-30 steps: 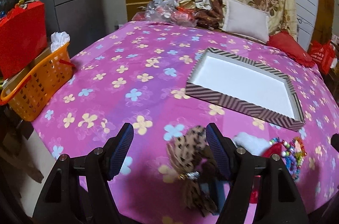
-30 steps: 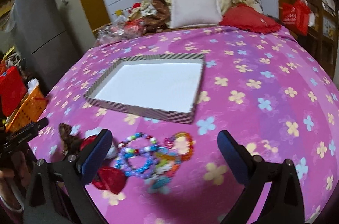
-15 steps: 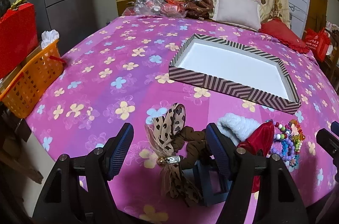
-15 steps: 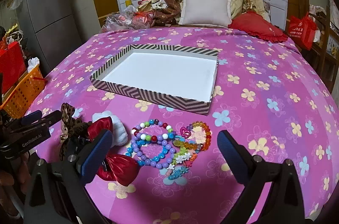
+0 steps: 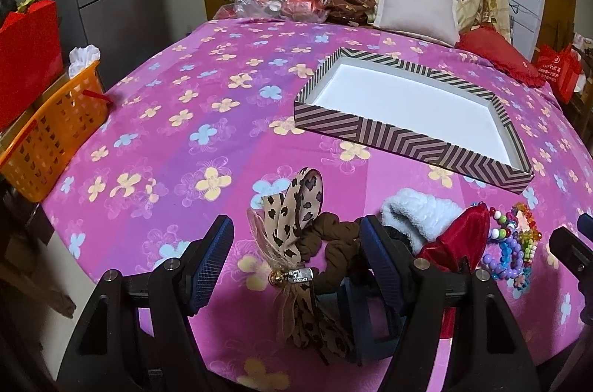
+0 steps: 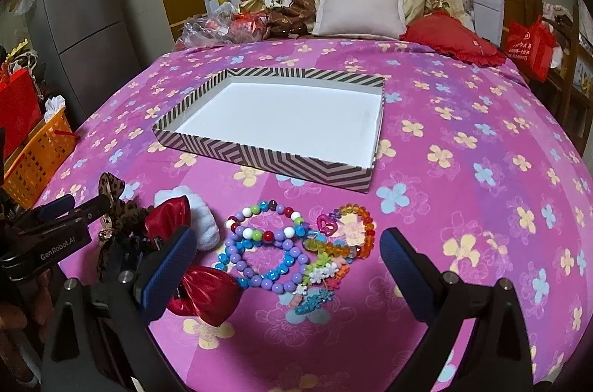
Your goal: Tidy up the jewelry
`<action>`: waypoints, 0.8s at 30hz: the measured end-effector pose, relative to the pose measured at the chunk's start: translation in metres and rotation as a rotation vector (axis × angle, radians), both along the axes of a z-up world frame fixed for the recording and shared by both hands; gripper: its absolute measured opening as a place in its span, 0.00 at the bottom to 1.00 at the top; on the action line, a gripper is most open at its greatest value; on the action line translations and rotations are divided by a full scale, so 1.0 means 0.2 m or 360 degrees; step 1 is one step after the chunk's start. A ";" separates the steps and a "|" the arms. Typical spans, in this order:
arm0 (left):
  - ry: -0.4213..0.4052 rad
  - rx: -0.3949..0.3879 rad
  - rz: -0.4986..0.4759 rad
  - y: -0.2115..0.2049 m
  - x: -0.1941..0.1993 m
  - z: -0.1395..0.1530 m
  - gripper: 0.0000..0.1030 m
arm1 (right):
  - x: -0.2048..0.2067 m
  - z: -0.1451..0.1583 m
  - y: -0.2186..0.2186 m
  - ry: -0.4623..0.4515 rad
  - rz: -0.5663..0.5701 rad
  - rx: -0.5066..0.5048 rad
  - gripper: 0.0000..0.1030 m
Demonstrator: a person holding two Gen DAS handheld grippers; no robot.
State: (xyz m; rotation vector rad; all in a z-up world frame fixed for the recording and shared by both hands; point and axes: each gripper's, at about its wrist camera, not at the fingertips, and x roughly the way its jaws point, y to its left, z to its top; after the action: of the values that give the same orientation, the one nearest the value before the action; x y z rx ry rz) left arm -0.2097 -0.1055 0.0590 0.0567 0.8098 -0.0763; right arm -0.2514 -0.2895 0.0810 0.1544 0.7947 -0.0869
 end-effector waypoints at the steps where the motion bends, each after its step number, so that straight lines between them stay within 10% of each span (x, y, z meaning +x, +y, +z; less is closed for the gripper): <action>1: -0.0001 0.0002 -0.0001 0.00 0.00 0.00 0.70 | 0.00 -0.01 0.00 0.0005 0.0000 0.0005 0.98; 24: 0.0002 0.0028 -0.0007 0.01 0.03 0.00 0.70 | 0.04 -0.04 -0.04 0.0051 -0.0021 0.0053 0.98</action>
State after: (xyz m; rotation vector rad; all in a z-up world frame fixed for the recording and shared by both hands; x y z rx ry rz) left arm -0.2045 -0.1040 0.0591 0.0748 0.8114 -0.0733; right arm -0.2431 -0.2979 0.0723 0.1900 0.8272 -0.0886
